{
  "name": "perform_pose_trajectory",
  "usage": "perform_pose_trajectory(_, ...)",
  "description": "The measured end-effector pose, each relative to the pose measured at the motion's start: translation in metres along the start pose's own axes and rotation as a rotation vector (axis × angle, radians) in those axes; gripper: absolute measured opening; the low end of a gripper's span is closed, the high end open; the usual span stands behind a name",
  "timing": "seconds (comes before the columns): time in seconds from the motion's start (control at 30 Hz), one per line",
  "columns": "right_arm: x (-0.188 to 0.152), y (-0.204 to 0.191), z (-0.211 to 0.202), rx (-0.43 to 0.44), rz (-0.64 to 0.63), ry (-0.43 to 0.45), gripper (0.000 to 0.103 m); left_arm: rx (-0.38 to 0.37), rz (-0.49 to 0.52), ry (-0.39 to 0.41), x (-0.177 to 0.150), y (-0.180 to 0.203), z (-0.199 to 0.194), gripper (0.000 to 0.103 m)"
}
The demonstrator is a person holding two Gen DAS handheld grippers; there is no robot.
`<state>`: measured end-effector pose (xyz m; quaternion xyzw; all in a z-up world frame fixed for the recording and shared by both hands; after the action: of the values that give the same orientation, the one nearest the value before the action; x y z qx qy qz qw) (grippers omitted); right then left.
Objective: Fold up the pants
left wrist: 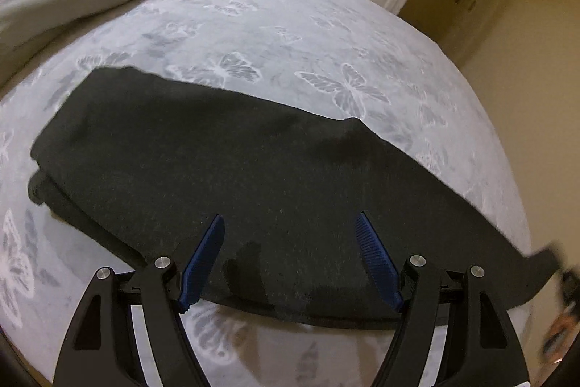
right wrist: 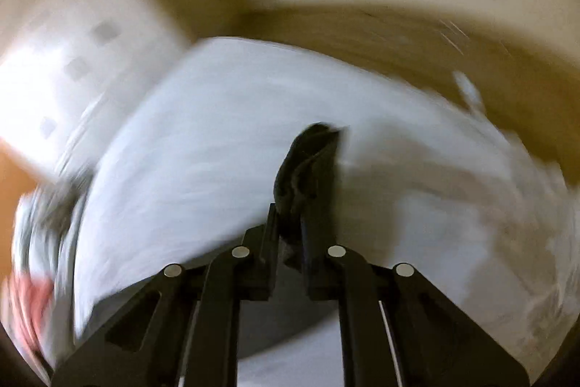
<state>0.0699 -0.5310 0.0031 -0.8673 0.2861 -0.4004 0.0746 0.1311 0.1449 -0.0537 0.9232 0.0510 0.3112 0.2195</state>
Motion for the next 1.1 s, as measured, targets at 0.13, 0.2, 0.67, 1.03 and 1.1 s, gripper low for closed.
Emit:
perform_pose_trajectory(0.13,-0.052,-0.161,-0.002,0.285,-0.342,-0.126,0.027,0.015,0.037,0.038,0.002,0.002,-0.009,0.072)
perform_pose_trajectory(0.2,-0.096,-0.217,0.008,0.326,-0.467,-0.205,0.051,0.0,0.04,0.041,0.003,0.001,-0.015,0.077)
perform_pose_trajectory(0.67,-0.186,-0.265,0.026,0.059,-0.858,-0.132,0.079,0.011,0.054,0.045,0.006,-0.021,-0.035,0.079)
perform_pose_trajectory(1.03,-0.184,-0.271,0.066,0.006,-0.729,-0.189,0.013,0.07,0.268,0.058,-0.008,0.031,-0.019,0.086)
perform_pose_trajectory(1.1,-0.186,-0.289,0.047,0.084,-0.754,-0.173,0.013,0.065,0.258,0.046,-0.008,0.03,-0.014,0.086)
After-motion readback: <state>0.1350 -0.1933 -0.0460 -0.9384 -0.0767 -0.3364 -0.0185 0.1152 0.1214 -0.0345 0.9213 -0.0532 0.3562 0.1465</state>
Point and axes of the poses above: each gripper's, at about its wrist camera, not at the fingertips, and z roughly the way its jaws point, y to its right, x to its top, the point moved 2 cm from there along z, roughly the way its jaws point, and after that the axes turned 11 degrees about -x, right-handed, at the moved point
